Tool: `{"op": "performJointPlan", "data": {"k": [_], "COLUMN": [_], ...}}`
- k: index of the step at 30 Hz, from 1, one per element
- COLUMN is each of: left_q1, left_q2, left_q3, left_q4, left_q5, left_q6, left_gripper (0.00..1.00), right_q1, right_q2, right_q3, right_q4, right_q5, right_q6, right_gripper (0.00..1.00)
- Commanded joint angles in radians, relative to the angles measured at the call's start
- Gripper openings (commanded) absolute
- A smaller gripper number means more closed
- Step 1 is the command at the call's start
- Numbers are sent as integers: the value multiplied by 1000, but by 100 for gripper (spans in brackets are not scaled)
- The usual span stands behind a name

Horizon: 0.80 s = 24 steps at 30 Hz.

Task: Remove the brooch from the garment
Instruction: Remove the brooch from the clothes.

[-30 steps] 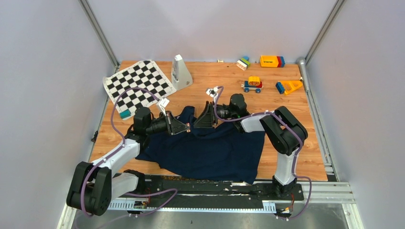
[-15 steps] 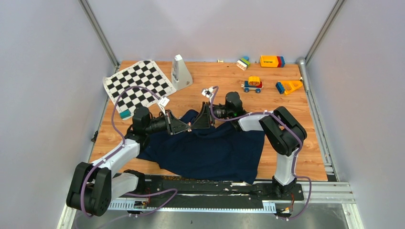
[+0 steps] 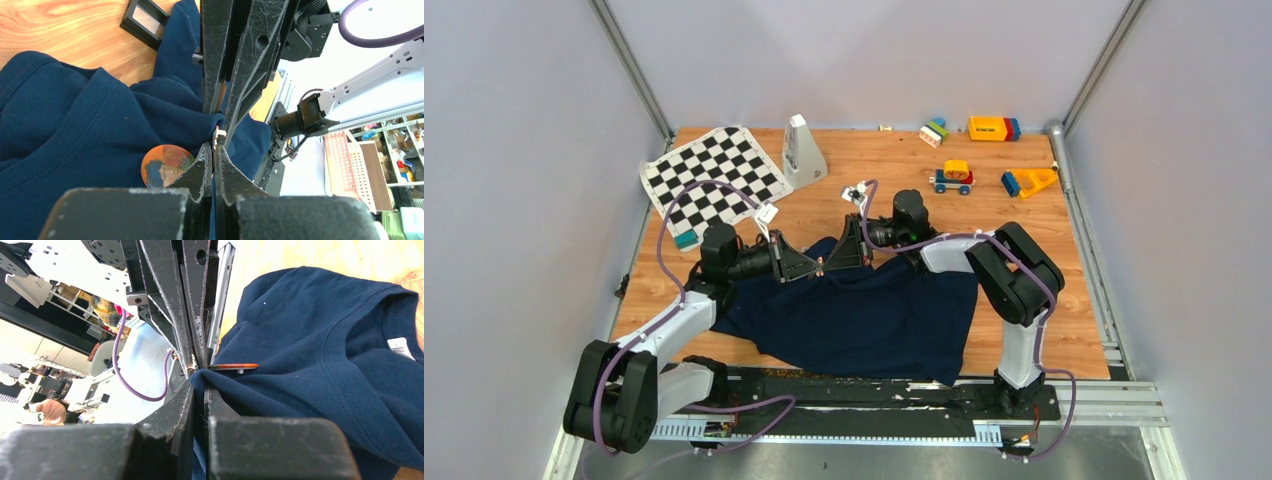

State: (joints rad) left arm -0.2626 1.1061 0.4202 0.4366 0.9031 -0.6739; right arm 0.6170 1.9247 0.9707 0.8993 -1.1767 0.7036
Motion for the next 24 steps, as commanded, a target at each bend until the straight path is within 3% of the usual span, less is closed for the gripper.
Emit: {"op": "performJointPlan", "data": {"k": [1, 3, 6, 8, 12, 18, 24], "left_q1": [-4, -5, -4, -4, -3, -4, -4], "left_q2": [-39, -40, -32, -30, -25, -19, -15], "left_q3": [22, 25, 46, 55, 70, 80, 80], "left_q4": [77, 70, 39, 31, 11, -8, -16], "left_q5": [50, 50, 53, 56, 50, 52, 47], "left_q6": [-13, -7, 4, 5, 7, 3, 4], "left_gripper": [0, 0, 0, 0, 0, 0, 0], "right_q1": [22, 26, 30, 30, 36, 40, 38], "right_q2": [23, 27, 23, 23, 17, 6, -2], "right_q3": [38, 45, 51, 54, 52, 44, 24], "right_q4": [-10, -19, -52, -51, -30, 2, 67], "right_q5": [-8, -16, -13, -24, -65, -97, -99], "right_q6": [-34, -42, -65, -66, -65, -56, -22], "right_gripper": [5, 9, 0, 0, 13, 21, 36]}}
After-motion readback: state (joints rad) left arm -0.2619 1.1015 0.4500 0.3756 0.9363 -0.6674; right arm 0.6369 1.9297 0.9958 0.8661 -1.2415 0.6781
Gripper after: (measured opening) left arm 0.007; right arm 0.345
